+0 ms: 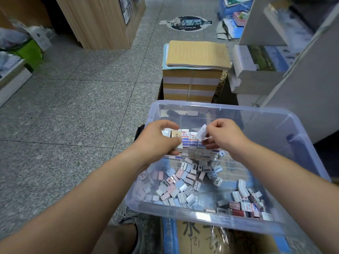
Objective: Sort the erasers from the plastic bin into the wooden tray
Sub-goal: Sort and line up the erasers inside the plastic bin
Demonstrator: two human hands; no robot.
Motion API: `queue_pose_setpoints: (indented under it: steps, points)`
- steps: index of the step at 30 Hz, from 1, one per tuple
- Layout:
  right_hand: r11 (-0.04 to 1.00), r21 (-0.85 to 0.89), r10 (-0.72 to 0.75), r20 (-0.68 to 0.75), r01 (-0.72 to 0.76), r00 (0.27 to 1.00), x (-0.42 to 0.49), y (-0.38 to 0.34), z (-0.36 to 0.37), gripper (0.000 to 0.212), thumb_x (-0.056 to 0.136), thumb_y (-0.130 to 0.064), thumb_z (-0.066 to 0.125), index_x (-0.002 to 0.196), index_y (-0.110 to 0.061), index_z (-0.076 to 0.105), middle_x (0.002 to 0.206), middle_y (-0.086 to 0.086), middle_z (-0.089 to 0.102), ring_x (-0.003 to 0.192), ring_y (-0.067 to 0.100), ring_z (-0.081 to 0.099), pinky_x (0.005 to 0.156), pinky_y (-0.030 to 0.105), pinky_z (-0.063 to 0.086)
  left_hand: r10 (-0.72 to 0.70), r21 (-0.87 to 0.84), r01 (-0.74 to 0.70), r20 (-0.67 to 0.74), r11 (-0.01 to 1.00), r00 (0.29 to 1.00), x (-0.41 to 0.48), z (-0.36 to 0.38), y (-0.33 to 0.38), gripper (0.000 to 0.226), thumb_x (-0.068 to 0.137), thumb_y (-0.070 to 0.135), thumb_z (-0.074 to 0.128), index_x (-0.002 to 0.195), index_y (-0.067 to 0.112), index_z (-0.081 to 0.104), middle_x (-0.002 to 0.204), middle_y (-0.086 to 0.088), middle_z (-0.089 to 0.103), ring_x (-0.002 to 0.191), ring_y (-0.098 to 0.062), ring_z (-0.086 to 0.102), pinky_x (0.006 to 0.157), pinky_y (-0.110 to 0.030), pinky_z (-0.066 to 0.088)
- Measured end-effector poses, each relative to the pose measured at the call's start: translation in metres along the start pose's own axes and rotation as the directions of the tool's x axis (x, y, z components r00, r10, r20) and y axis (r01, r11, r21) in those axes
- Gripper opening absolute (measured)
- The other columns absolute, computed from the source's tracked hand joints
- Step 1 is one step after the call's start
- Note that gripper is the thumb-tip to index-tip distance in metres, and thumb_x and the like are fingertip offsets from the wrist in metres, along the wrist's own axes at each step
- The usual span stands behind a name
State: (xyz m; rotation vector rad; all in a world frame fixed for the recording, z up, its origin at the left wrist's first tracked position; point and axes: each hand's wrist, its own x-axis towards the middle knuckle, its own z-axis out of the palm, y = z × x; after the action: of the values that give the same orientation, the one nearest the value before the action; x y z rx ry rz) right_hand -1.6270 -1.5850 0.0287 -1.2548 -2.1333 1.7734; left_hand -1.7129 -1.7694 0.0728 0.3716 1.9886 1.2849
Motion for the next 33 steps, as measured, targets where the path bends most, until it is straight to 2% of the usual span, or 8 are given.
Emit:
queue_pose_setpoints:
  steps: [6, 9, 15, 19, 22, 26, 30, 33]
  points:
    - [0.985, -0.169, 0.019, -0.014, -0.021, 1.0, 0.023, 0.019, 0.027, 0.007, 0.086, -0.006, 0.063, 0.089, 0.001, 0.065, 0.076, 0.021, 0.073, 0.069, 0.034, 0.074, 0.071, 0.053, 0.063, -0.018, -0.025, 0.018, -0.018, 1.0, 1.0, 0.005, 0.001, -0.001, 0.034, 0.093, -0.003, 0.064, 0.119, 0.019, 0.061, 0.094, -0.012, 0.072, 0.064, -0.017, 0.069, 0.087, -0.045, 0.061]
    - [0.96, -0.282, -0.037, -0.096, 0.009, 0.995, 0.035, 0.024, 0.039, 0.012, 0.082, -0.008, 0.065, 0.087, 0.0, 0.072, 0.081, 0.022, 0.073, 0.081, 0.041, 0.072, 0.073, 0.056, 0.061, -0.015, -0.02, 0.014, -0.017, 1.0, 1.0, 0.006, 0.002, -0.002, 0.034, 0.093, 0.0, 0.066, 0.12, 0.021, 0.06, 0.096, -0.008, 0.071, 0.065, -0.016, 0.07, 0.088, -0.045, 0.061]
    - [0.937, -0.347, -0.098, -0.144, 0.042, 0.985, 0.04, 0.025, 0.041, 0.016, 0.091, -0.018, 0.075, 0.077, -0.009, 0.071, 0.076, 0.009, 0.072, 0.077, 0.027, 0.07, 0.077, 0.046, 0.061, -0.016, -0.024, 0.016, -0.004, 1.0, 1.0, 0.01, 0.0, -0.004, 0.037, 0.092, 0.003, 0.071, 0.12, 0.021, 0.056, 0.103, -0.009, 0.07, 0.076, -0.021, 0.076, 0.091, -0.046, 0.06]
    - [0.923, -0.373, -0.157, -0.136, 0.097, 0.978, 0.027, 0.016, 0.036, 0.027, 0.096, -0.032, 0.067, 0.08, -0.01, 0.07, 0.075, 0.006, 0.07, 0.078, 0.024, 0.068, 0.067, 0.032, 0.053, -0.019, -0.054, 0.019, 0.01, 0.998, 1.0, 0.013, -0.001, -0.007, 0.037, 0.088, 0.007, 0.077, 0.115, 0.02, 0.056, 0.107, -0.012, 0.071, 0.081, -0.023, 0.077, 0.093, -0.047, 0.059]
    - [0.975, -0.157, -0.153, 0.025, 0.155, 0.988, 0.004, -0.004, 0.029, 0.031, 0.1, -0.036, 0.06, 0.085, -0.012, 0.071, 0.077, 0.005, 0.07, 0.069, 0.02, 0.066, 0.058, 0.029, 0.05, -0.017, -0.073, 0.018, 0.016, 0.997, 1.0, 0.011, 0.002, -0.007, 0.034, 0.089, 0.006, 0.076, 0.113, 0.019, 0.057, 0.107, -0.013, 0.071, 0.079, -0.022, 0.077, 0.089, -0.04, 0.061]
    - [0.993, 0.116, -0.057, 0.391, 0.013, 0.919, -0.026, -0.018, 0.018, 0.028, 0.103, -0.032, 0.057, 0.095, -0.008, 0.07, 0.067, 0.002, 0.066, 0.063, 0.017, 0.064, 0.052, 0.028, 0.047, -0.009, -0.126, 0.015, 0.045, 0.992, 0.999, 0.008, 0.007, -0.006, 0.034, 0.091, -0.001, 0.071, 0.12, 0.008, 0.055, 0.108, -0.018, 0.07, 0.08, -0.022, 0.077, 0.077, -0.029, 0.063]
    - [0.989, 0.131, 0.012, 0.426, -0.075, 0.905, -0.032, -0.012, 0.007, 0.016, 0.1, -0.017, 0.062, 0.095, -0.005, 0.07, 0.078, 0.012, 0.069, 0.065, 0.014, 0.064, 0.054, 0.025, 0.048, -0.007, -0.071, 0.015, 0.105, 0.997, 0.994, 0.007, 0.013, -0.008, 0.037, 0.091, 0.0, 0.071, 0.123, 0.011, 0.055, 0.106, -0.017, 0.071, 0.09, -0.031, 0.076, 0.09, -0.046, 0.061]
    - [0.982, 0.147, 0.05, 0.393, -0.117, 0.918, -0.025, -0.005, -0.002, 0.018, 0.102, -0.017, 0.059, 0.096, -0.003, 0.069, 0.074, 0.01, 0.072, 0.065, 0.018, 0.068, 0.05, 0.025, 0.051, -0.031, -0.048, 0.038, 0.141, 0.998, 0.99, 0.005, 0.018, -0.01, 0.035, 0.095, 0.002, 0.068, 0.125, 0.014, 0.054, 0.112, -0.015, 0.067, 0.087, -0.029, 0.075, 0.079, -0.038, 0.063]
